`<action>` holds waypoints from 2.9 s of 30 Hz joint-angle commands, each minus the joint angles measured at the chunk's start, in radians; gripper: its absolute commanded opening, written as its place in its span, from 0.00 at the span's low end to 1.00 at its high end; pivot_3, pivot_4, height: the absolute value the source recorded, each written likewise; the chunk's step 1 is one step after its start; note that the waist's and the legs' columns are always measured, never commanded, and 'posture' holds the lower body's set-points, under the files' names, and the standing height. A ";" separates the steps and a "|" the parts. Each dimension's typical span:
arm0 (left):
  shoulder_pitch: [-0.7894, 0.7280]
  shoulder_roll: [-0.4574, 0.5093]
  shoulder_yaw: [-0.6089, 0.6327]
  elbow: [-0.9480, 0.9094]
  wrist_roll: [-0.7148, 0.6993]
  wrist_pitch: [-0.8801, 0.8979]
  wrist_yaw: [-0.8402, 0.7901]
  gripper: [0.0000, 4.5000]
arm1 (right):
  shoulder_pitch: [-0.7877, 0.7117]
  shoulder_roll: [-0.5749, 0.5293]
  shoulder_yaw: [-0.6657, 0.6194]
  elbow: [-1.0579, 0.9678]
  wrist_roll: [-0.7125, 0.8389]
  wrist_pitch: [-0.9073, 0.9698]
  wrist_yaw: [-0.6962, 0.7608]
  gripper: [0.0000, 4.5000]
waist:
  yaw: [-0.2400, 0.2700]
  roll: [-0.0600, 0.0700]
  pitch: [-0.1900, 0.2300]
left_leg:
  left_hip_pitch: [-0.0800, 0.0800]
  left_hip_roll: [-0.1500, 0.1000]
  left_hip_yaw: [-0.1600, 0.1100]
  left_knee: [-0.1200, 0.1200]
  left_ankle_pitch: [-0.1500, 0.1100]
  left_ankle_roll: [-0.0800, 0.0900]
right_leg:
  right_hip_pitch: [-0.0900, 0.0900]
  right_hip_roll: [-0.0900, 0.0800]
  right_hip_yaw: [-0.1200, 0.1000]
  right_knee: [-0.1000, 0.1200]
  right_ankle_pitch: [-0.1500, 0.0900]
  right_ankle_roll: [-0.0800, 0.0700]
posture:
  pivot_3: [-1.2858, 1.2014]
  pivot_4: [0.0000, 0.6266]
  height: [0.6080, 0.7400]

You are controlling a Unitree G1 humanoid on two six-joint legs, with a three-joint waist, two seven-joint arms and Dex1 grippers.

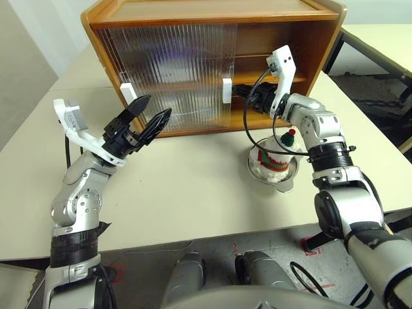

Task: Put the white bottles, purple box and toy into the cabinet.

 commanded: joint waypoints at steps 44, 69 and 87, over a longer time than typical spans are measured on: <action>-0.027 0.006 -0.032 0.009 0.012 0.010 -0.016 1.00 | 0.661 -0.433 -0.198 -0.597 0.413 0.233 0.232 1.00 | -0.007 -0.001 0.000 | 0.014 -0.005 0.000 0.002 0.000 -0.006 | 0.017 0.000 0.002 -0.001 -0.007 0.016 | 0.50 0.08 1.00; -0.026 0.007 -0.029 0.014 0.011 0.008 -0.018 1.00 | 0.793 -0.476 -0.131 -0.618 0.388 0.251 0.253 1.00 | -0.005 -0.002 0.001 | 0.005 -0.005 -0.001 0.003 -0.002 -0.007 | 0.010 0.000 0.002 -0.002 -0.012 0.019 | 0.50 0.09 1.00; -0.003 0.026 0.000 -0.010 0.001 0.008 -0.005 1.00 | 0.713 -0.378 -0.046 -0.520 0.316 0.137 0.247 1.00 | 0.001 -0.002 0.001 | 0.005 -0.005 -0.002 0.002 -0.002 -0.007 | 0.010 0.000 0.002 -0.001 -0.012 0.018 | 0.51 0.09 1.00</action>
